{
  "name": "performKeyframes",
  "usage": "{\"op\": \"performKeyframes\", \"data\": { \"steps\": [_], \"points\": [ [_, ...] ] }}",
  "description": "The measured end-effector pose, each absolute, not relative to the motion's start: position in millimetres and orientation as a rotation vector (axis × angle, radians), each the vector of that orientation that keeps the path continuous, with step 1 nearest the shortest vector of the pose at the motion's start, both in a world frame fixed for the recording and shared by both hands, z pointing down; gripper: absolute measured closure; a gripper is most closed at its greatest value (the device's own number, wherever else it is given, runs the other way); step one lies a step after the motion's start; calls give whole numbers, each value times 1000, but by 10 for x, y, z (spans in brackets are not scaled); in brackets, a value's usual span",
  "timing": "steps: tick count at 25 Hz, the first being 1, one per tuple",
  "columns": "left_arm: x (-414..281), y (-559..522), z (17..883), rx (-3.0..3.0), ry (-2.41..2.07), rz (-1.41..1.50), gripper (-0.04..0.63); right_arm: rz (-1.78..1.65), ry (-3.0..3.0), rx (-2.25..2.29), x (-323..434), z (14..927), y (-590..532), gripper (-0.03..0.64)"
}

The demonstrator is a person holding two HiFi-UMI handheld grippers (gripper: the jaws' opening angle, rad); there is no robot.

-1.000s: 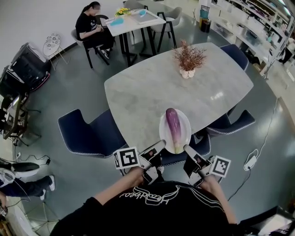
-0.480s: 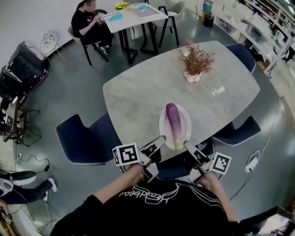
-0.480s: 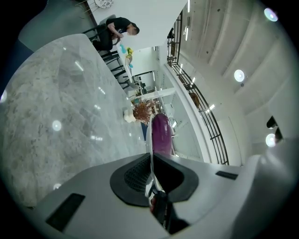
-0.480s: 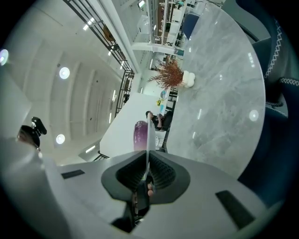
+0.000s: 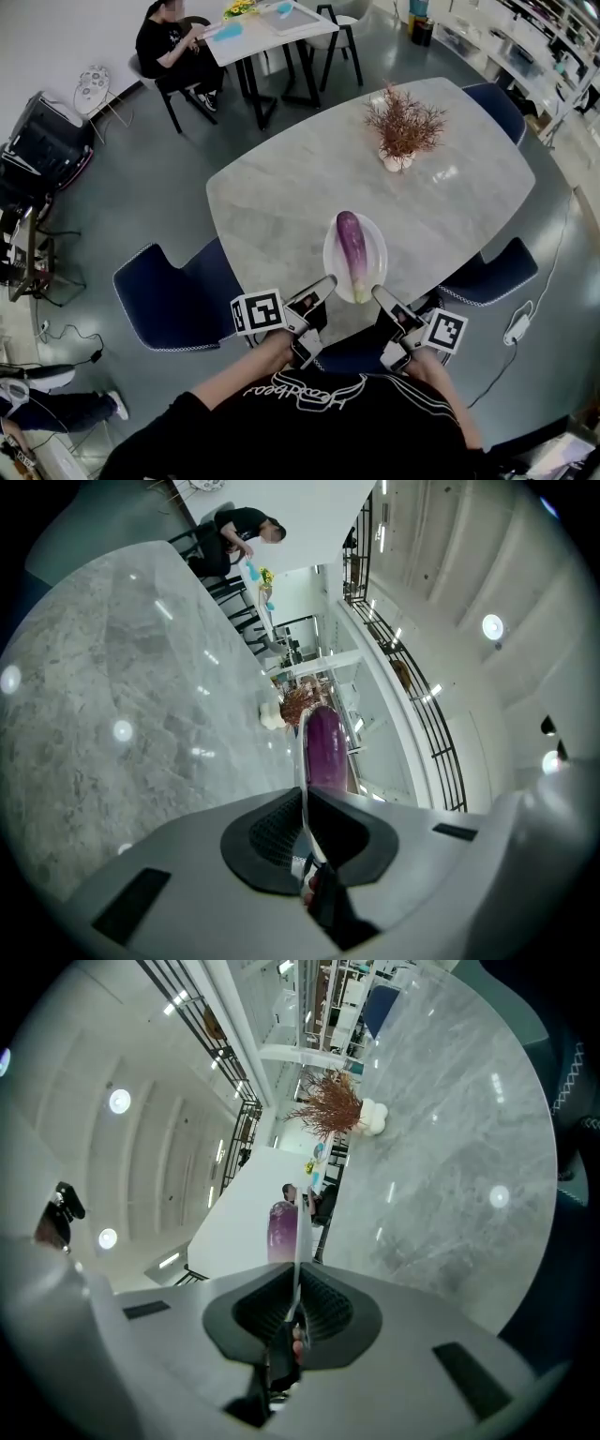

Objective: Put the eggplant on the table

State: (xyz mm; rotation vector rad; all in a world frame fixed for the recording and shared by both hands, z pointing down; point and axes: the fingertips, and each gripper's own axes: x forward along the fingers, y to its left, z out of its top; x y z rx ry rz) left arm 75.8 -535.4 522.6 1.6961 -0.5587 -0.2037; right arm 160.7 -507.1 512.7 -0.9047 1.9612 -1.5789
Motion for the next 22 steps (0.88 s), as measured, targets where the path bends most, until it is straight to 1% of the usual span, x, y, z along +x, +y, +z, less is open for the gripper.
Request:
{"op": "performKeyframes", "data": {
  "steps": [22],
  "points": [
    [836,-5964,6105,1620,-653,-125,569,-1731,1930,-1049,1685,6009,-5725,598]
  ]
}}
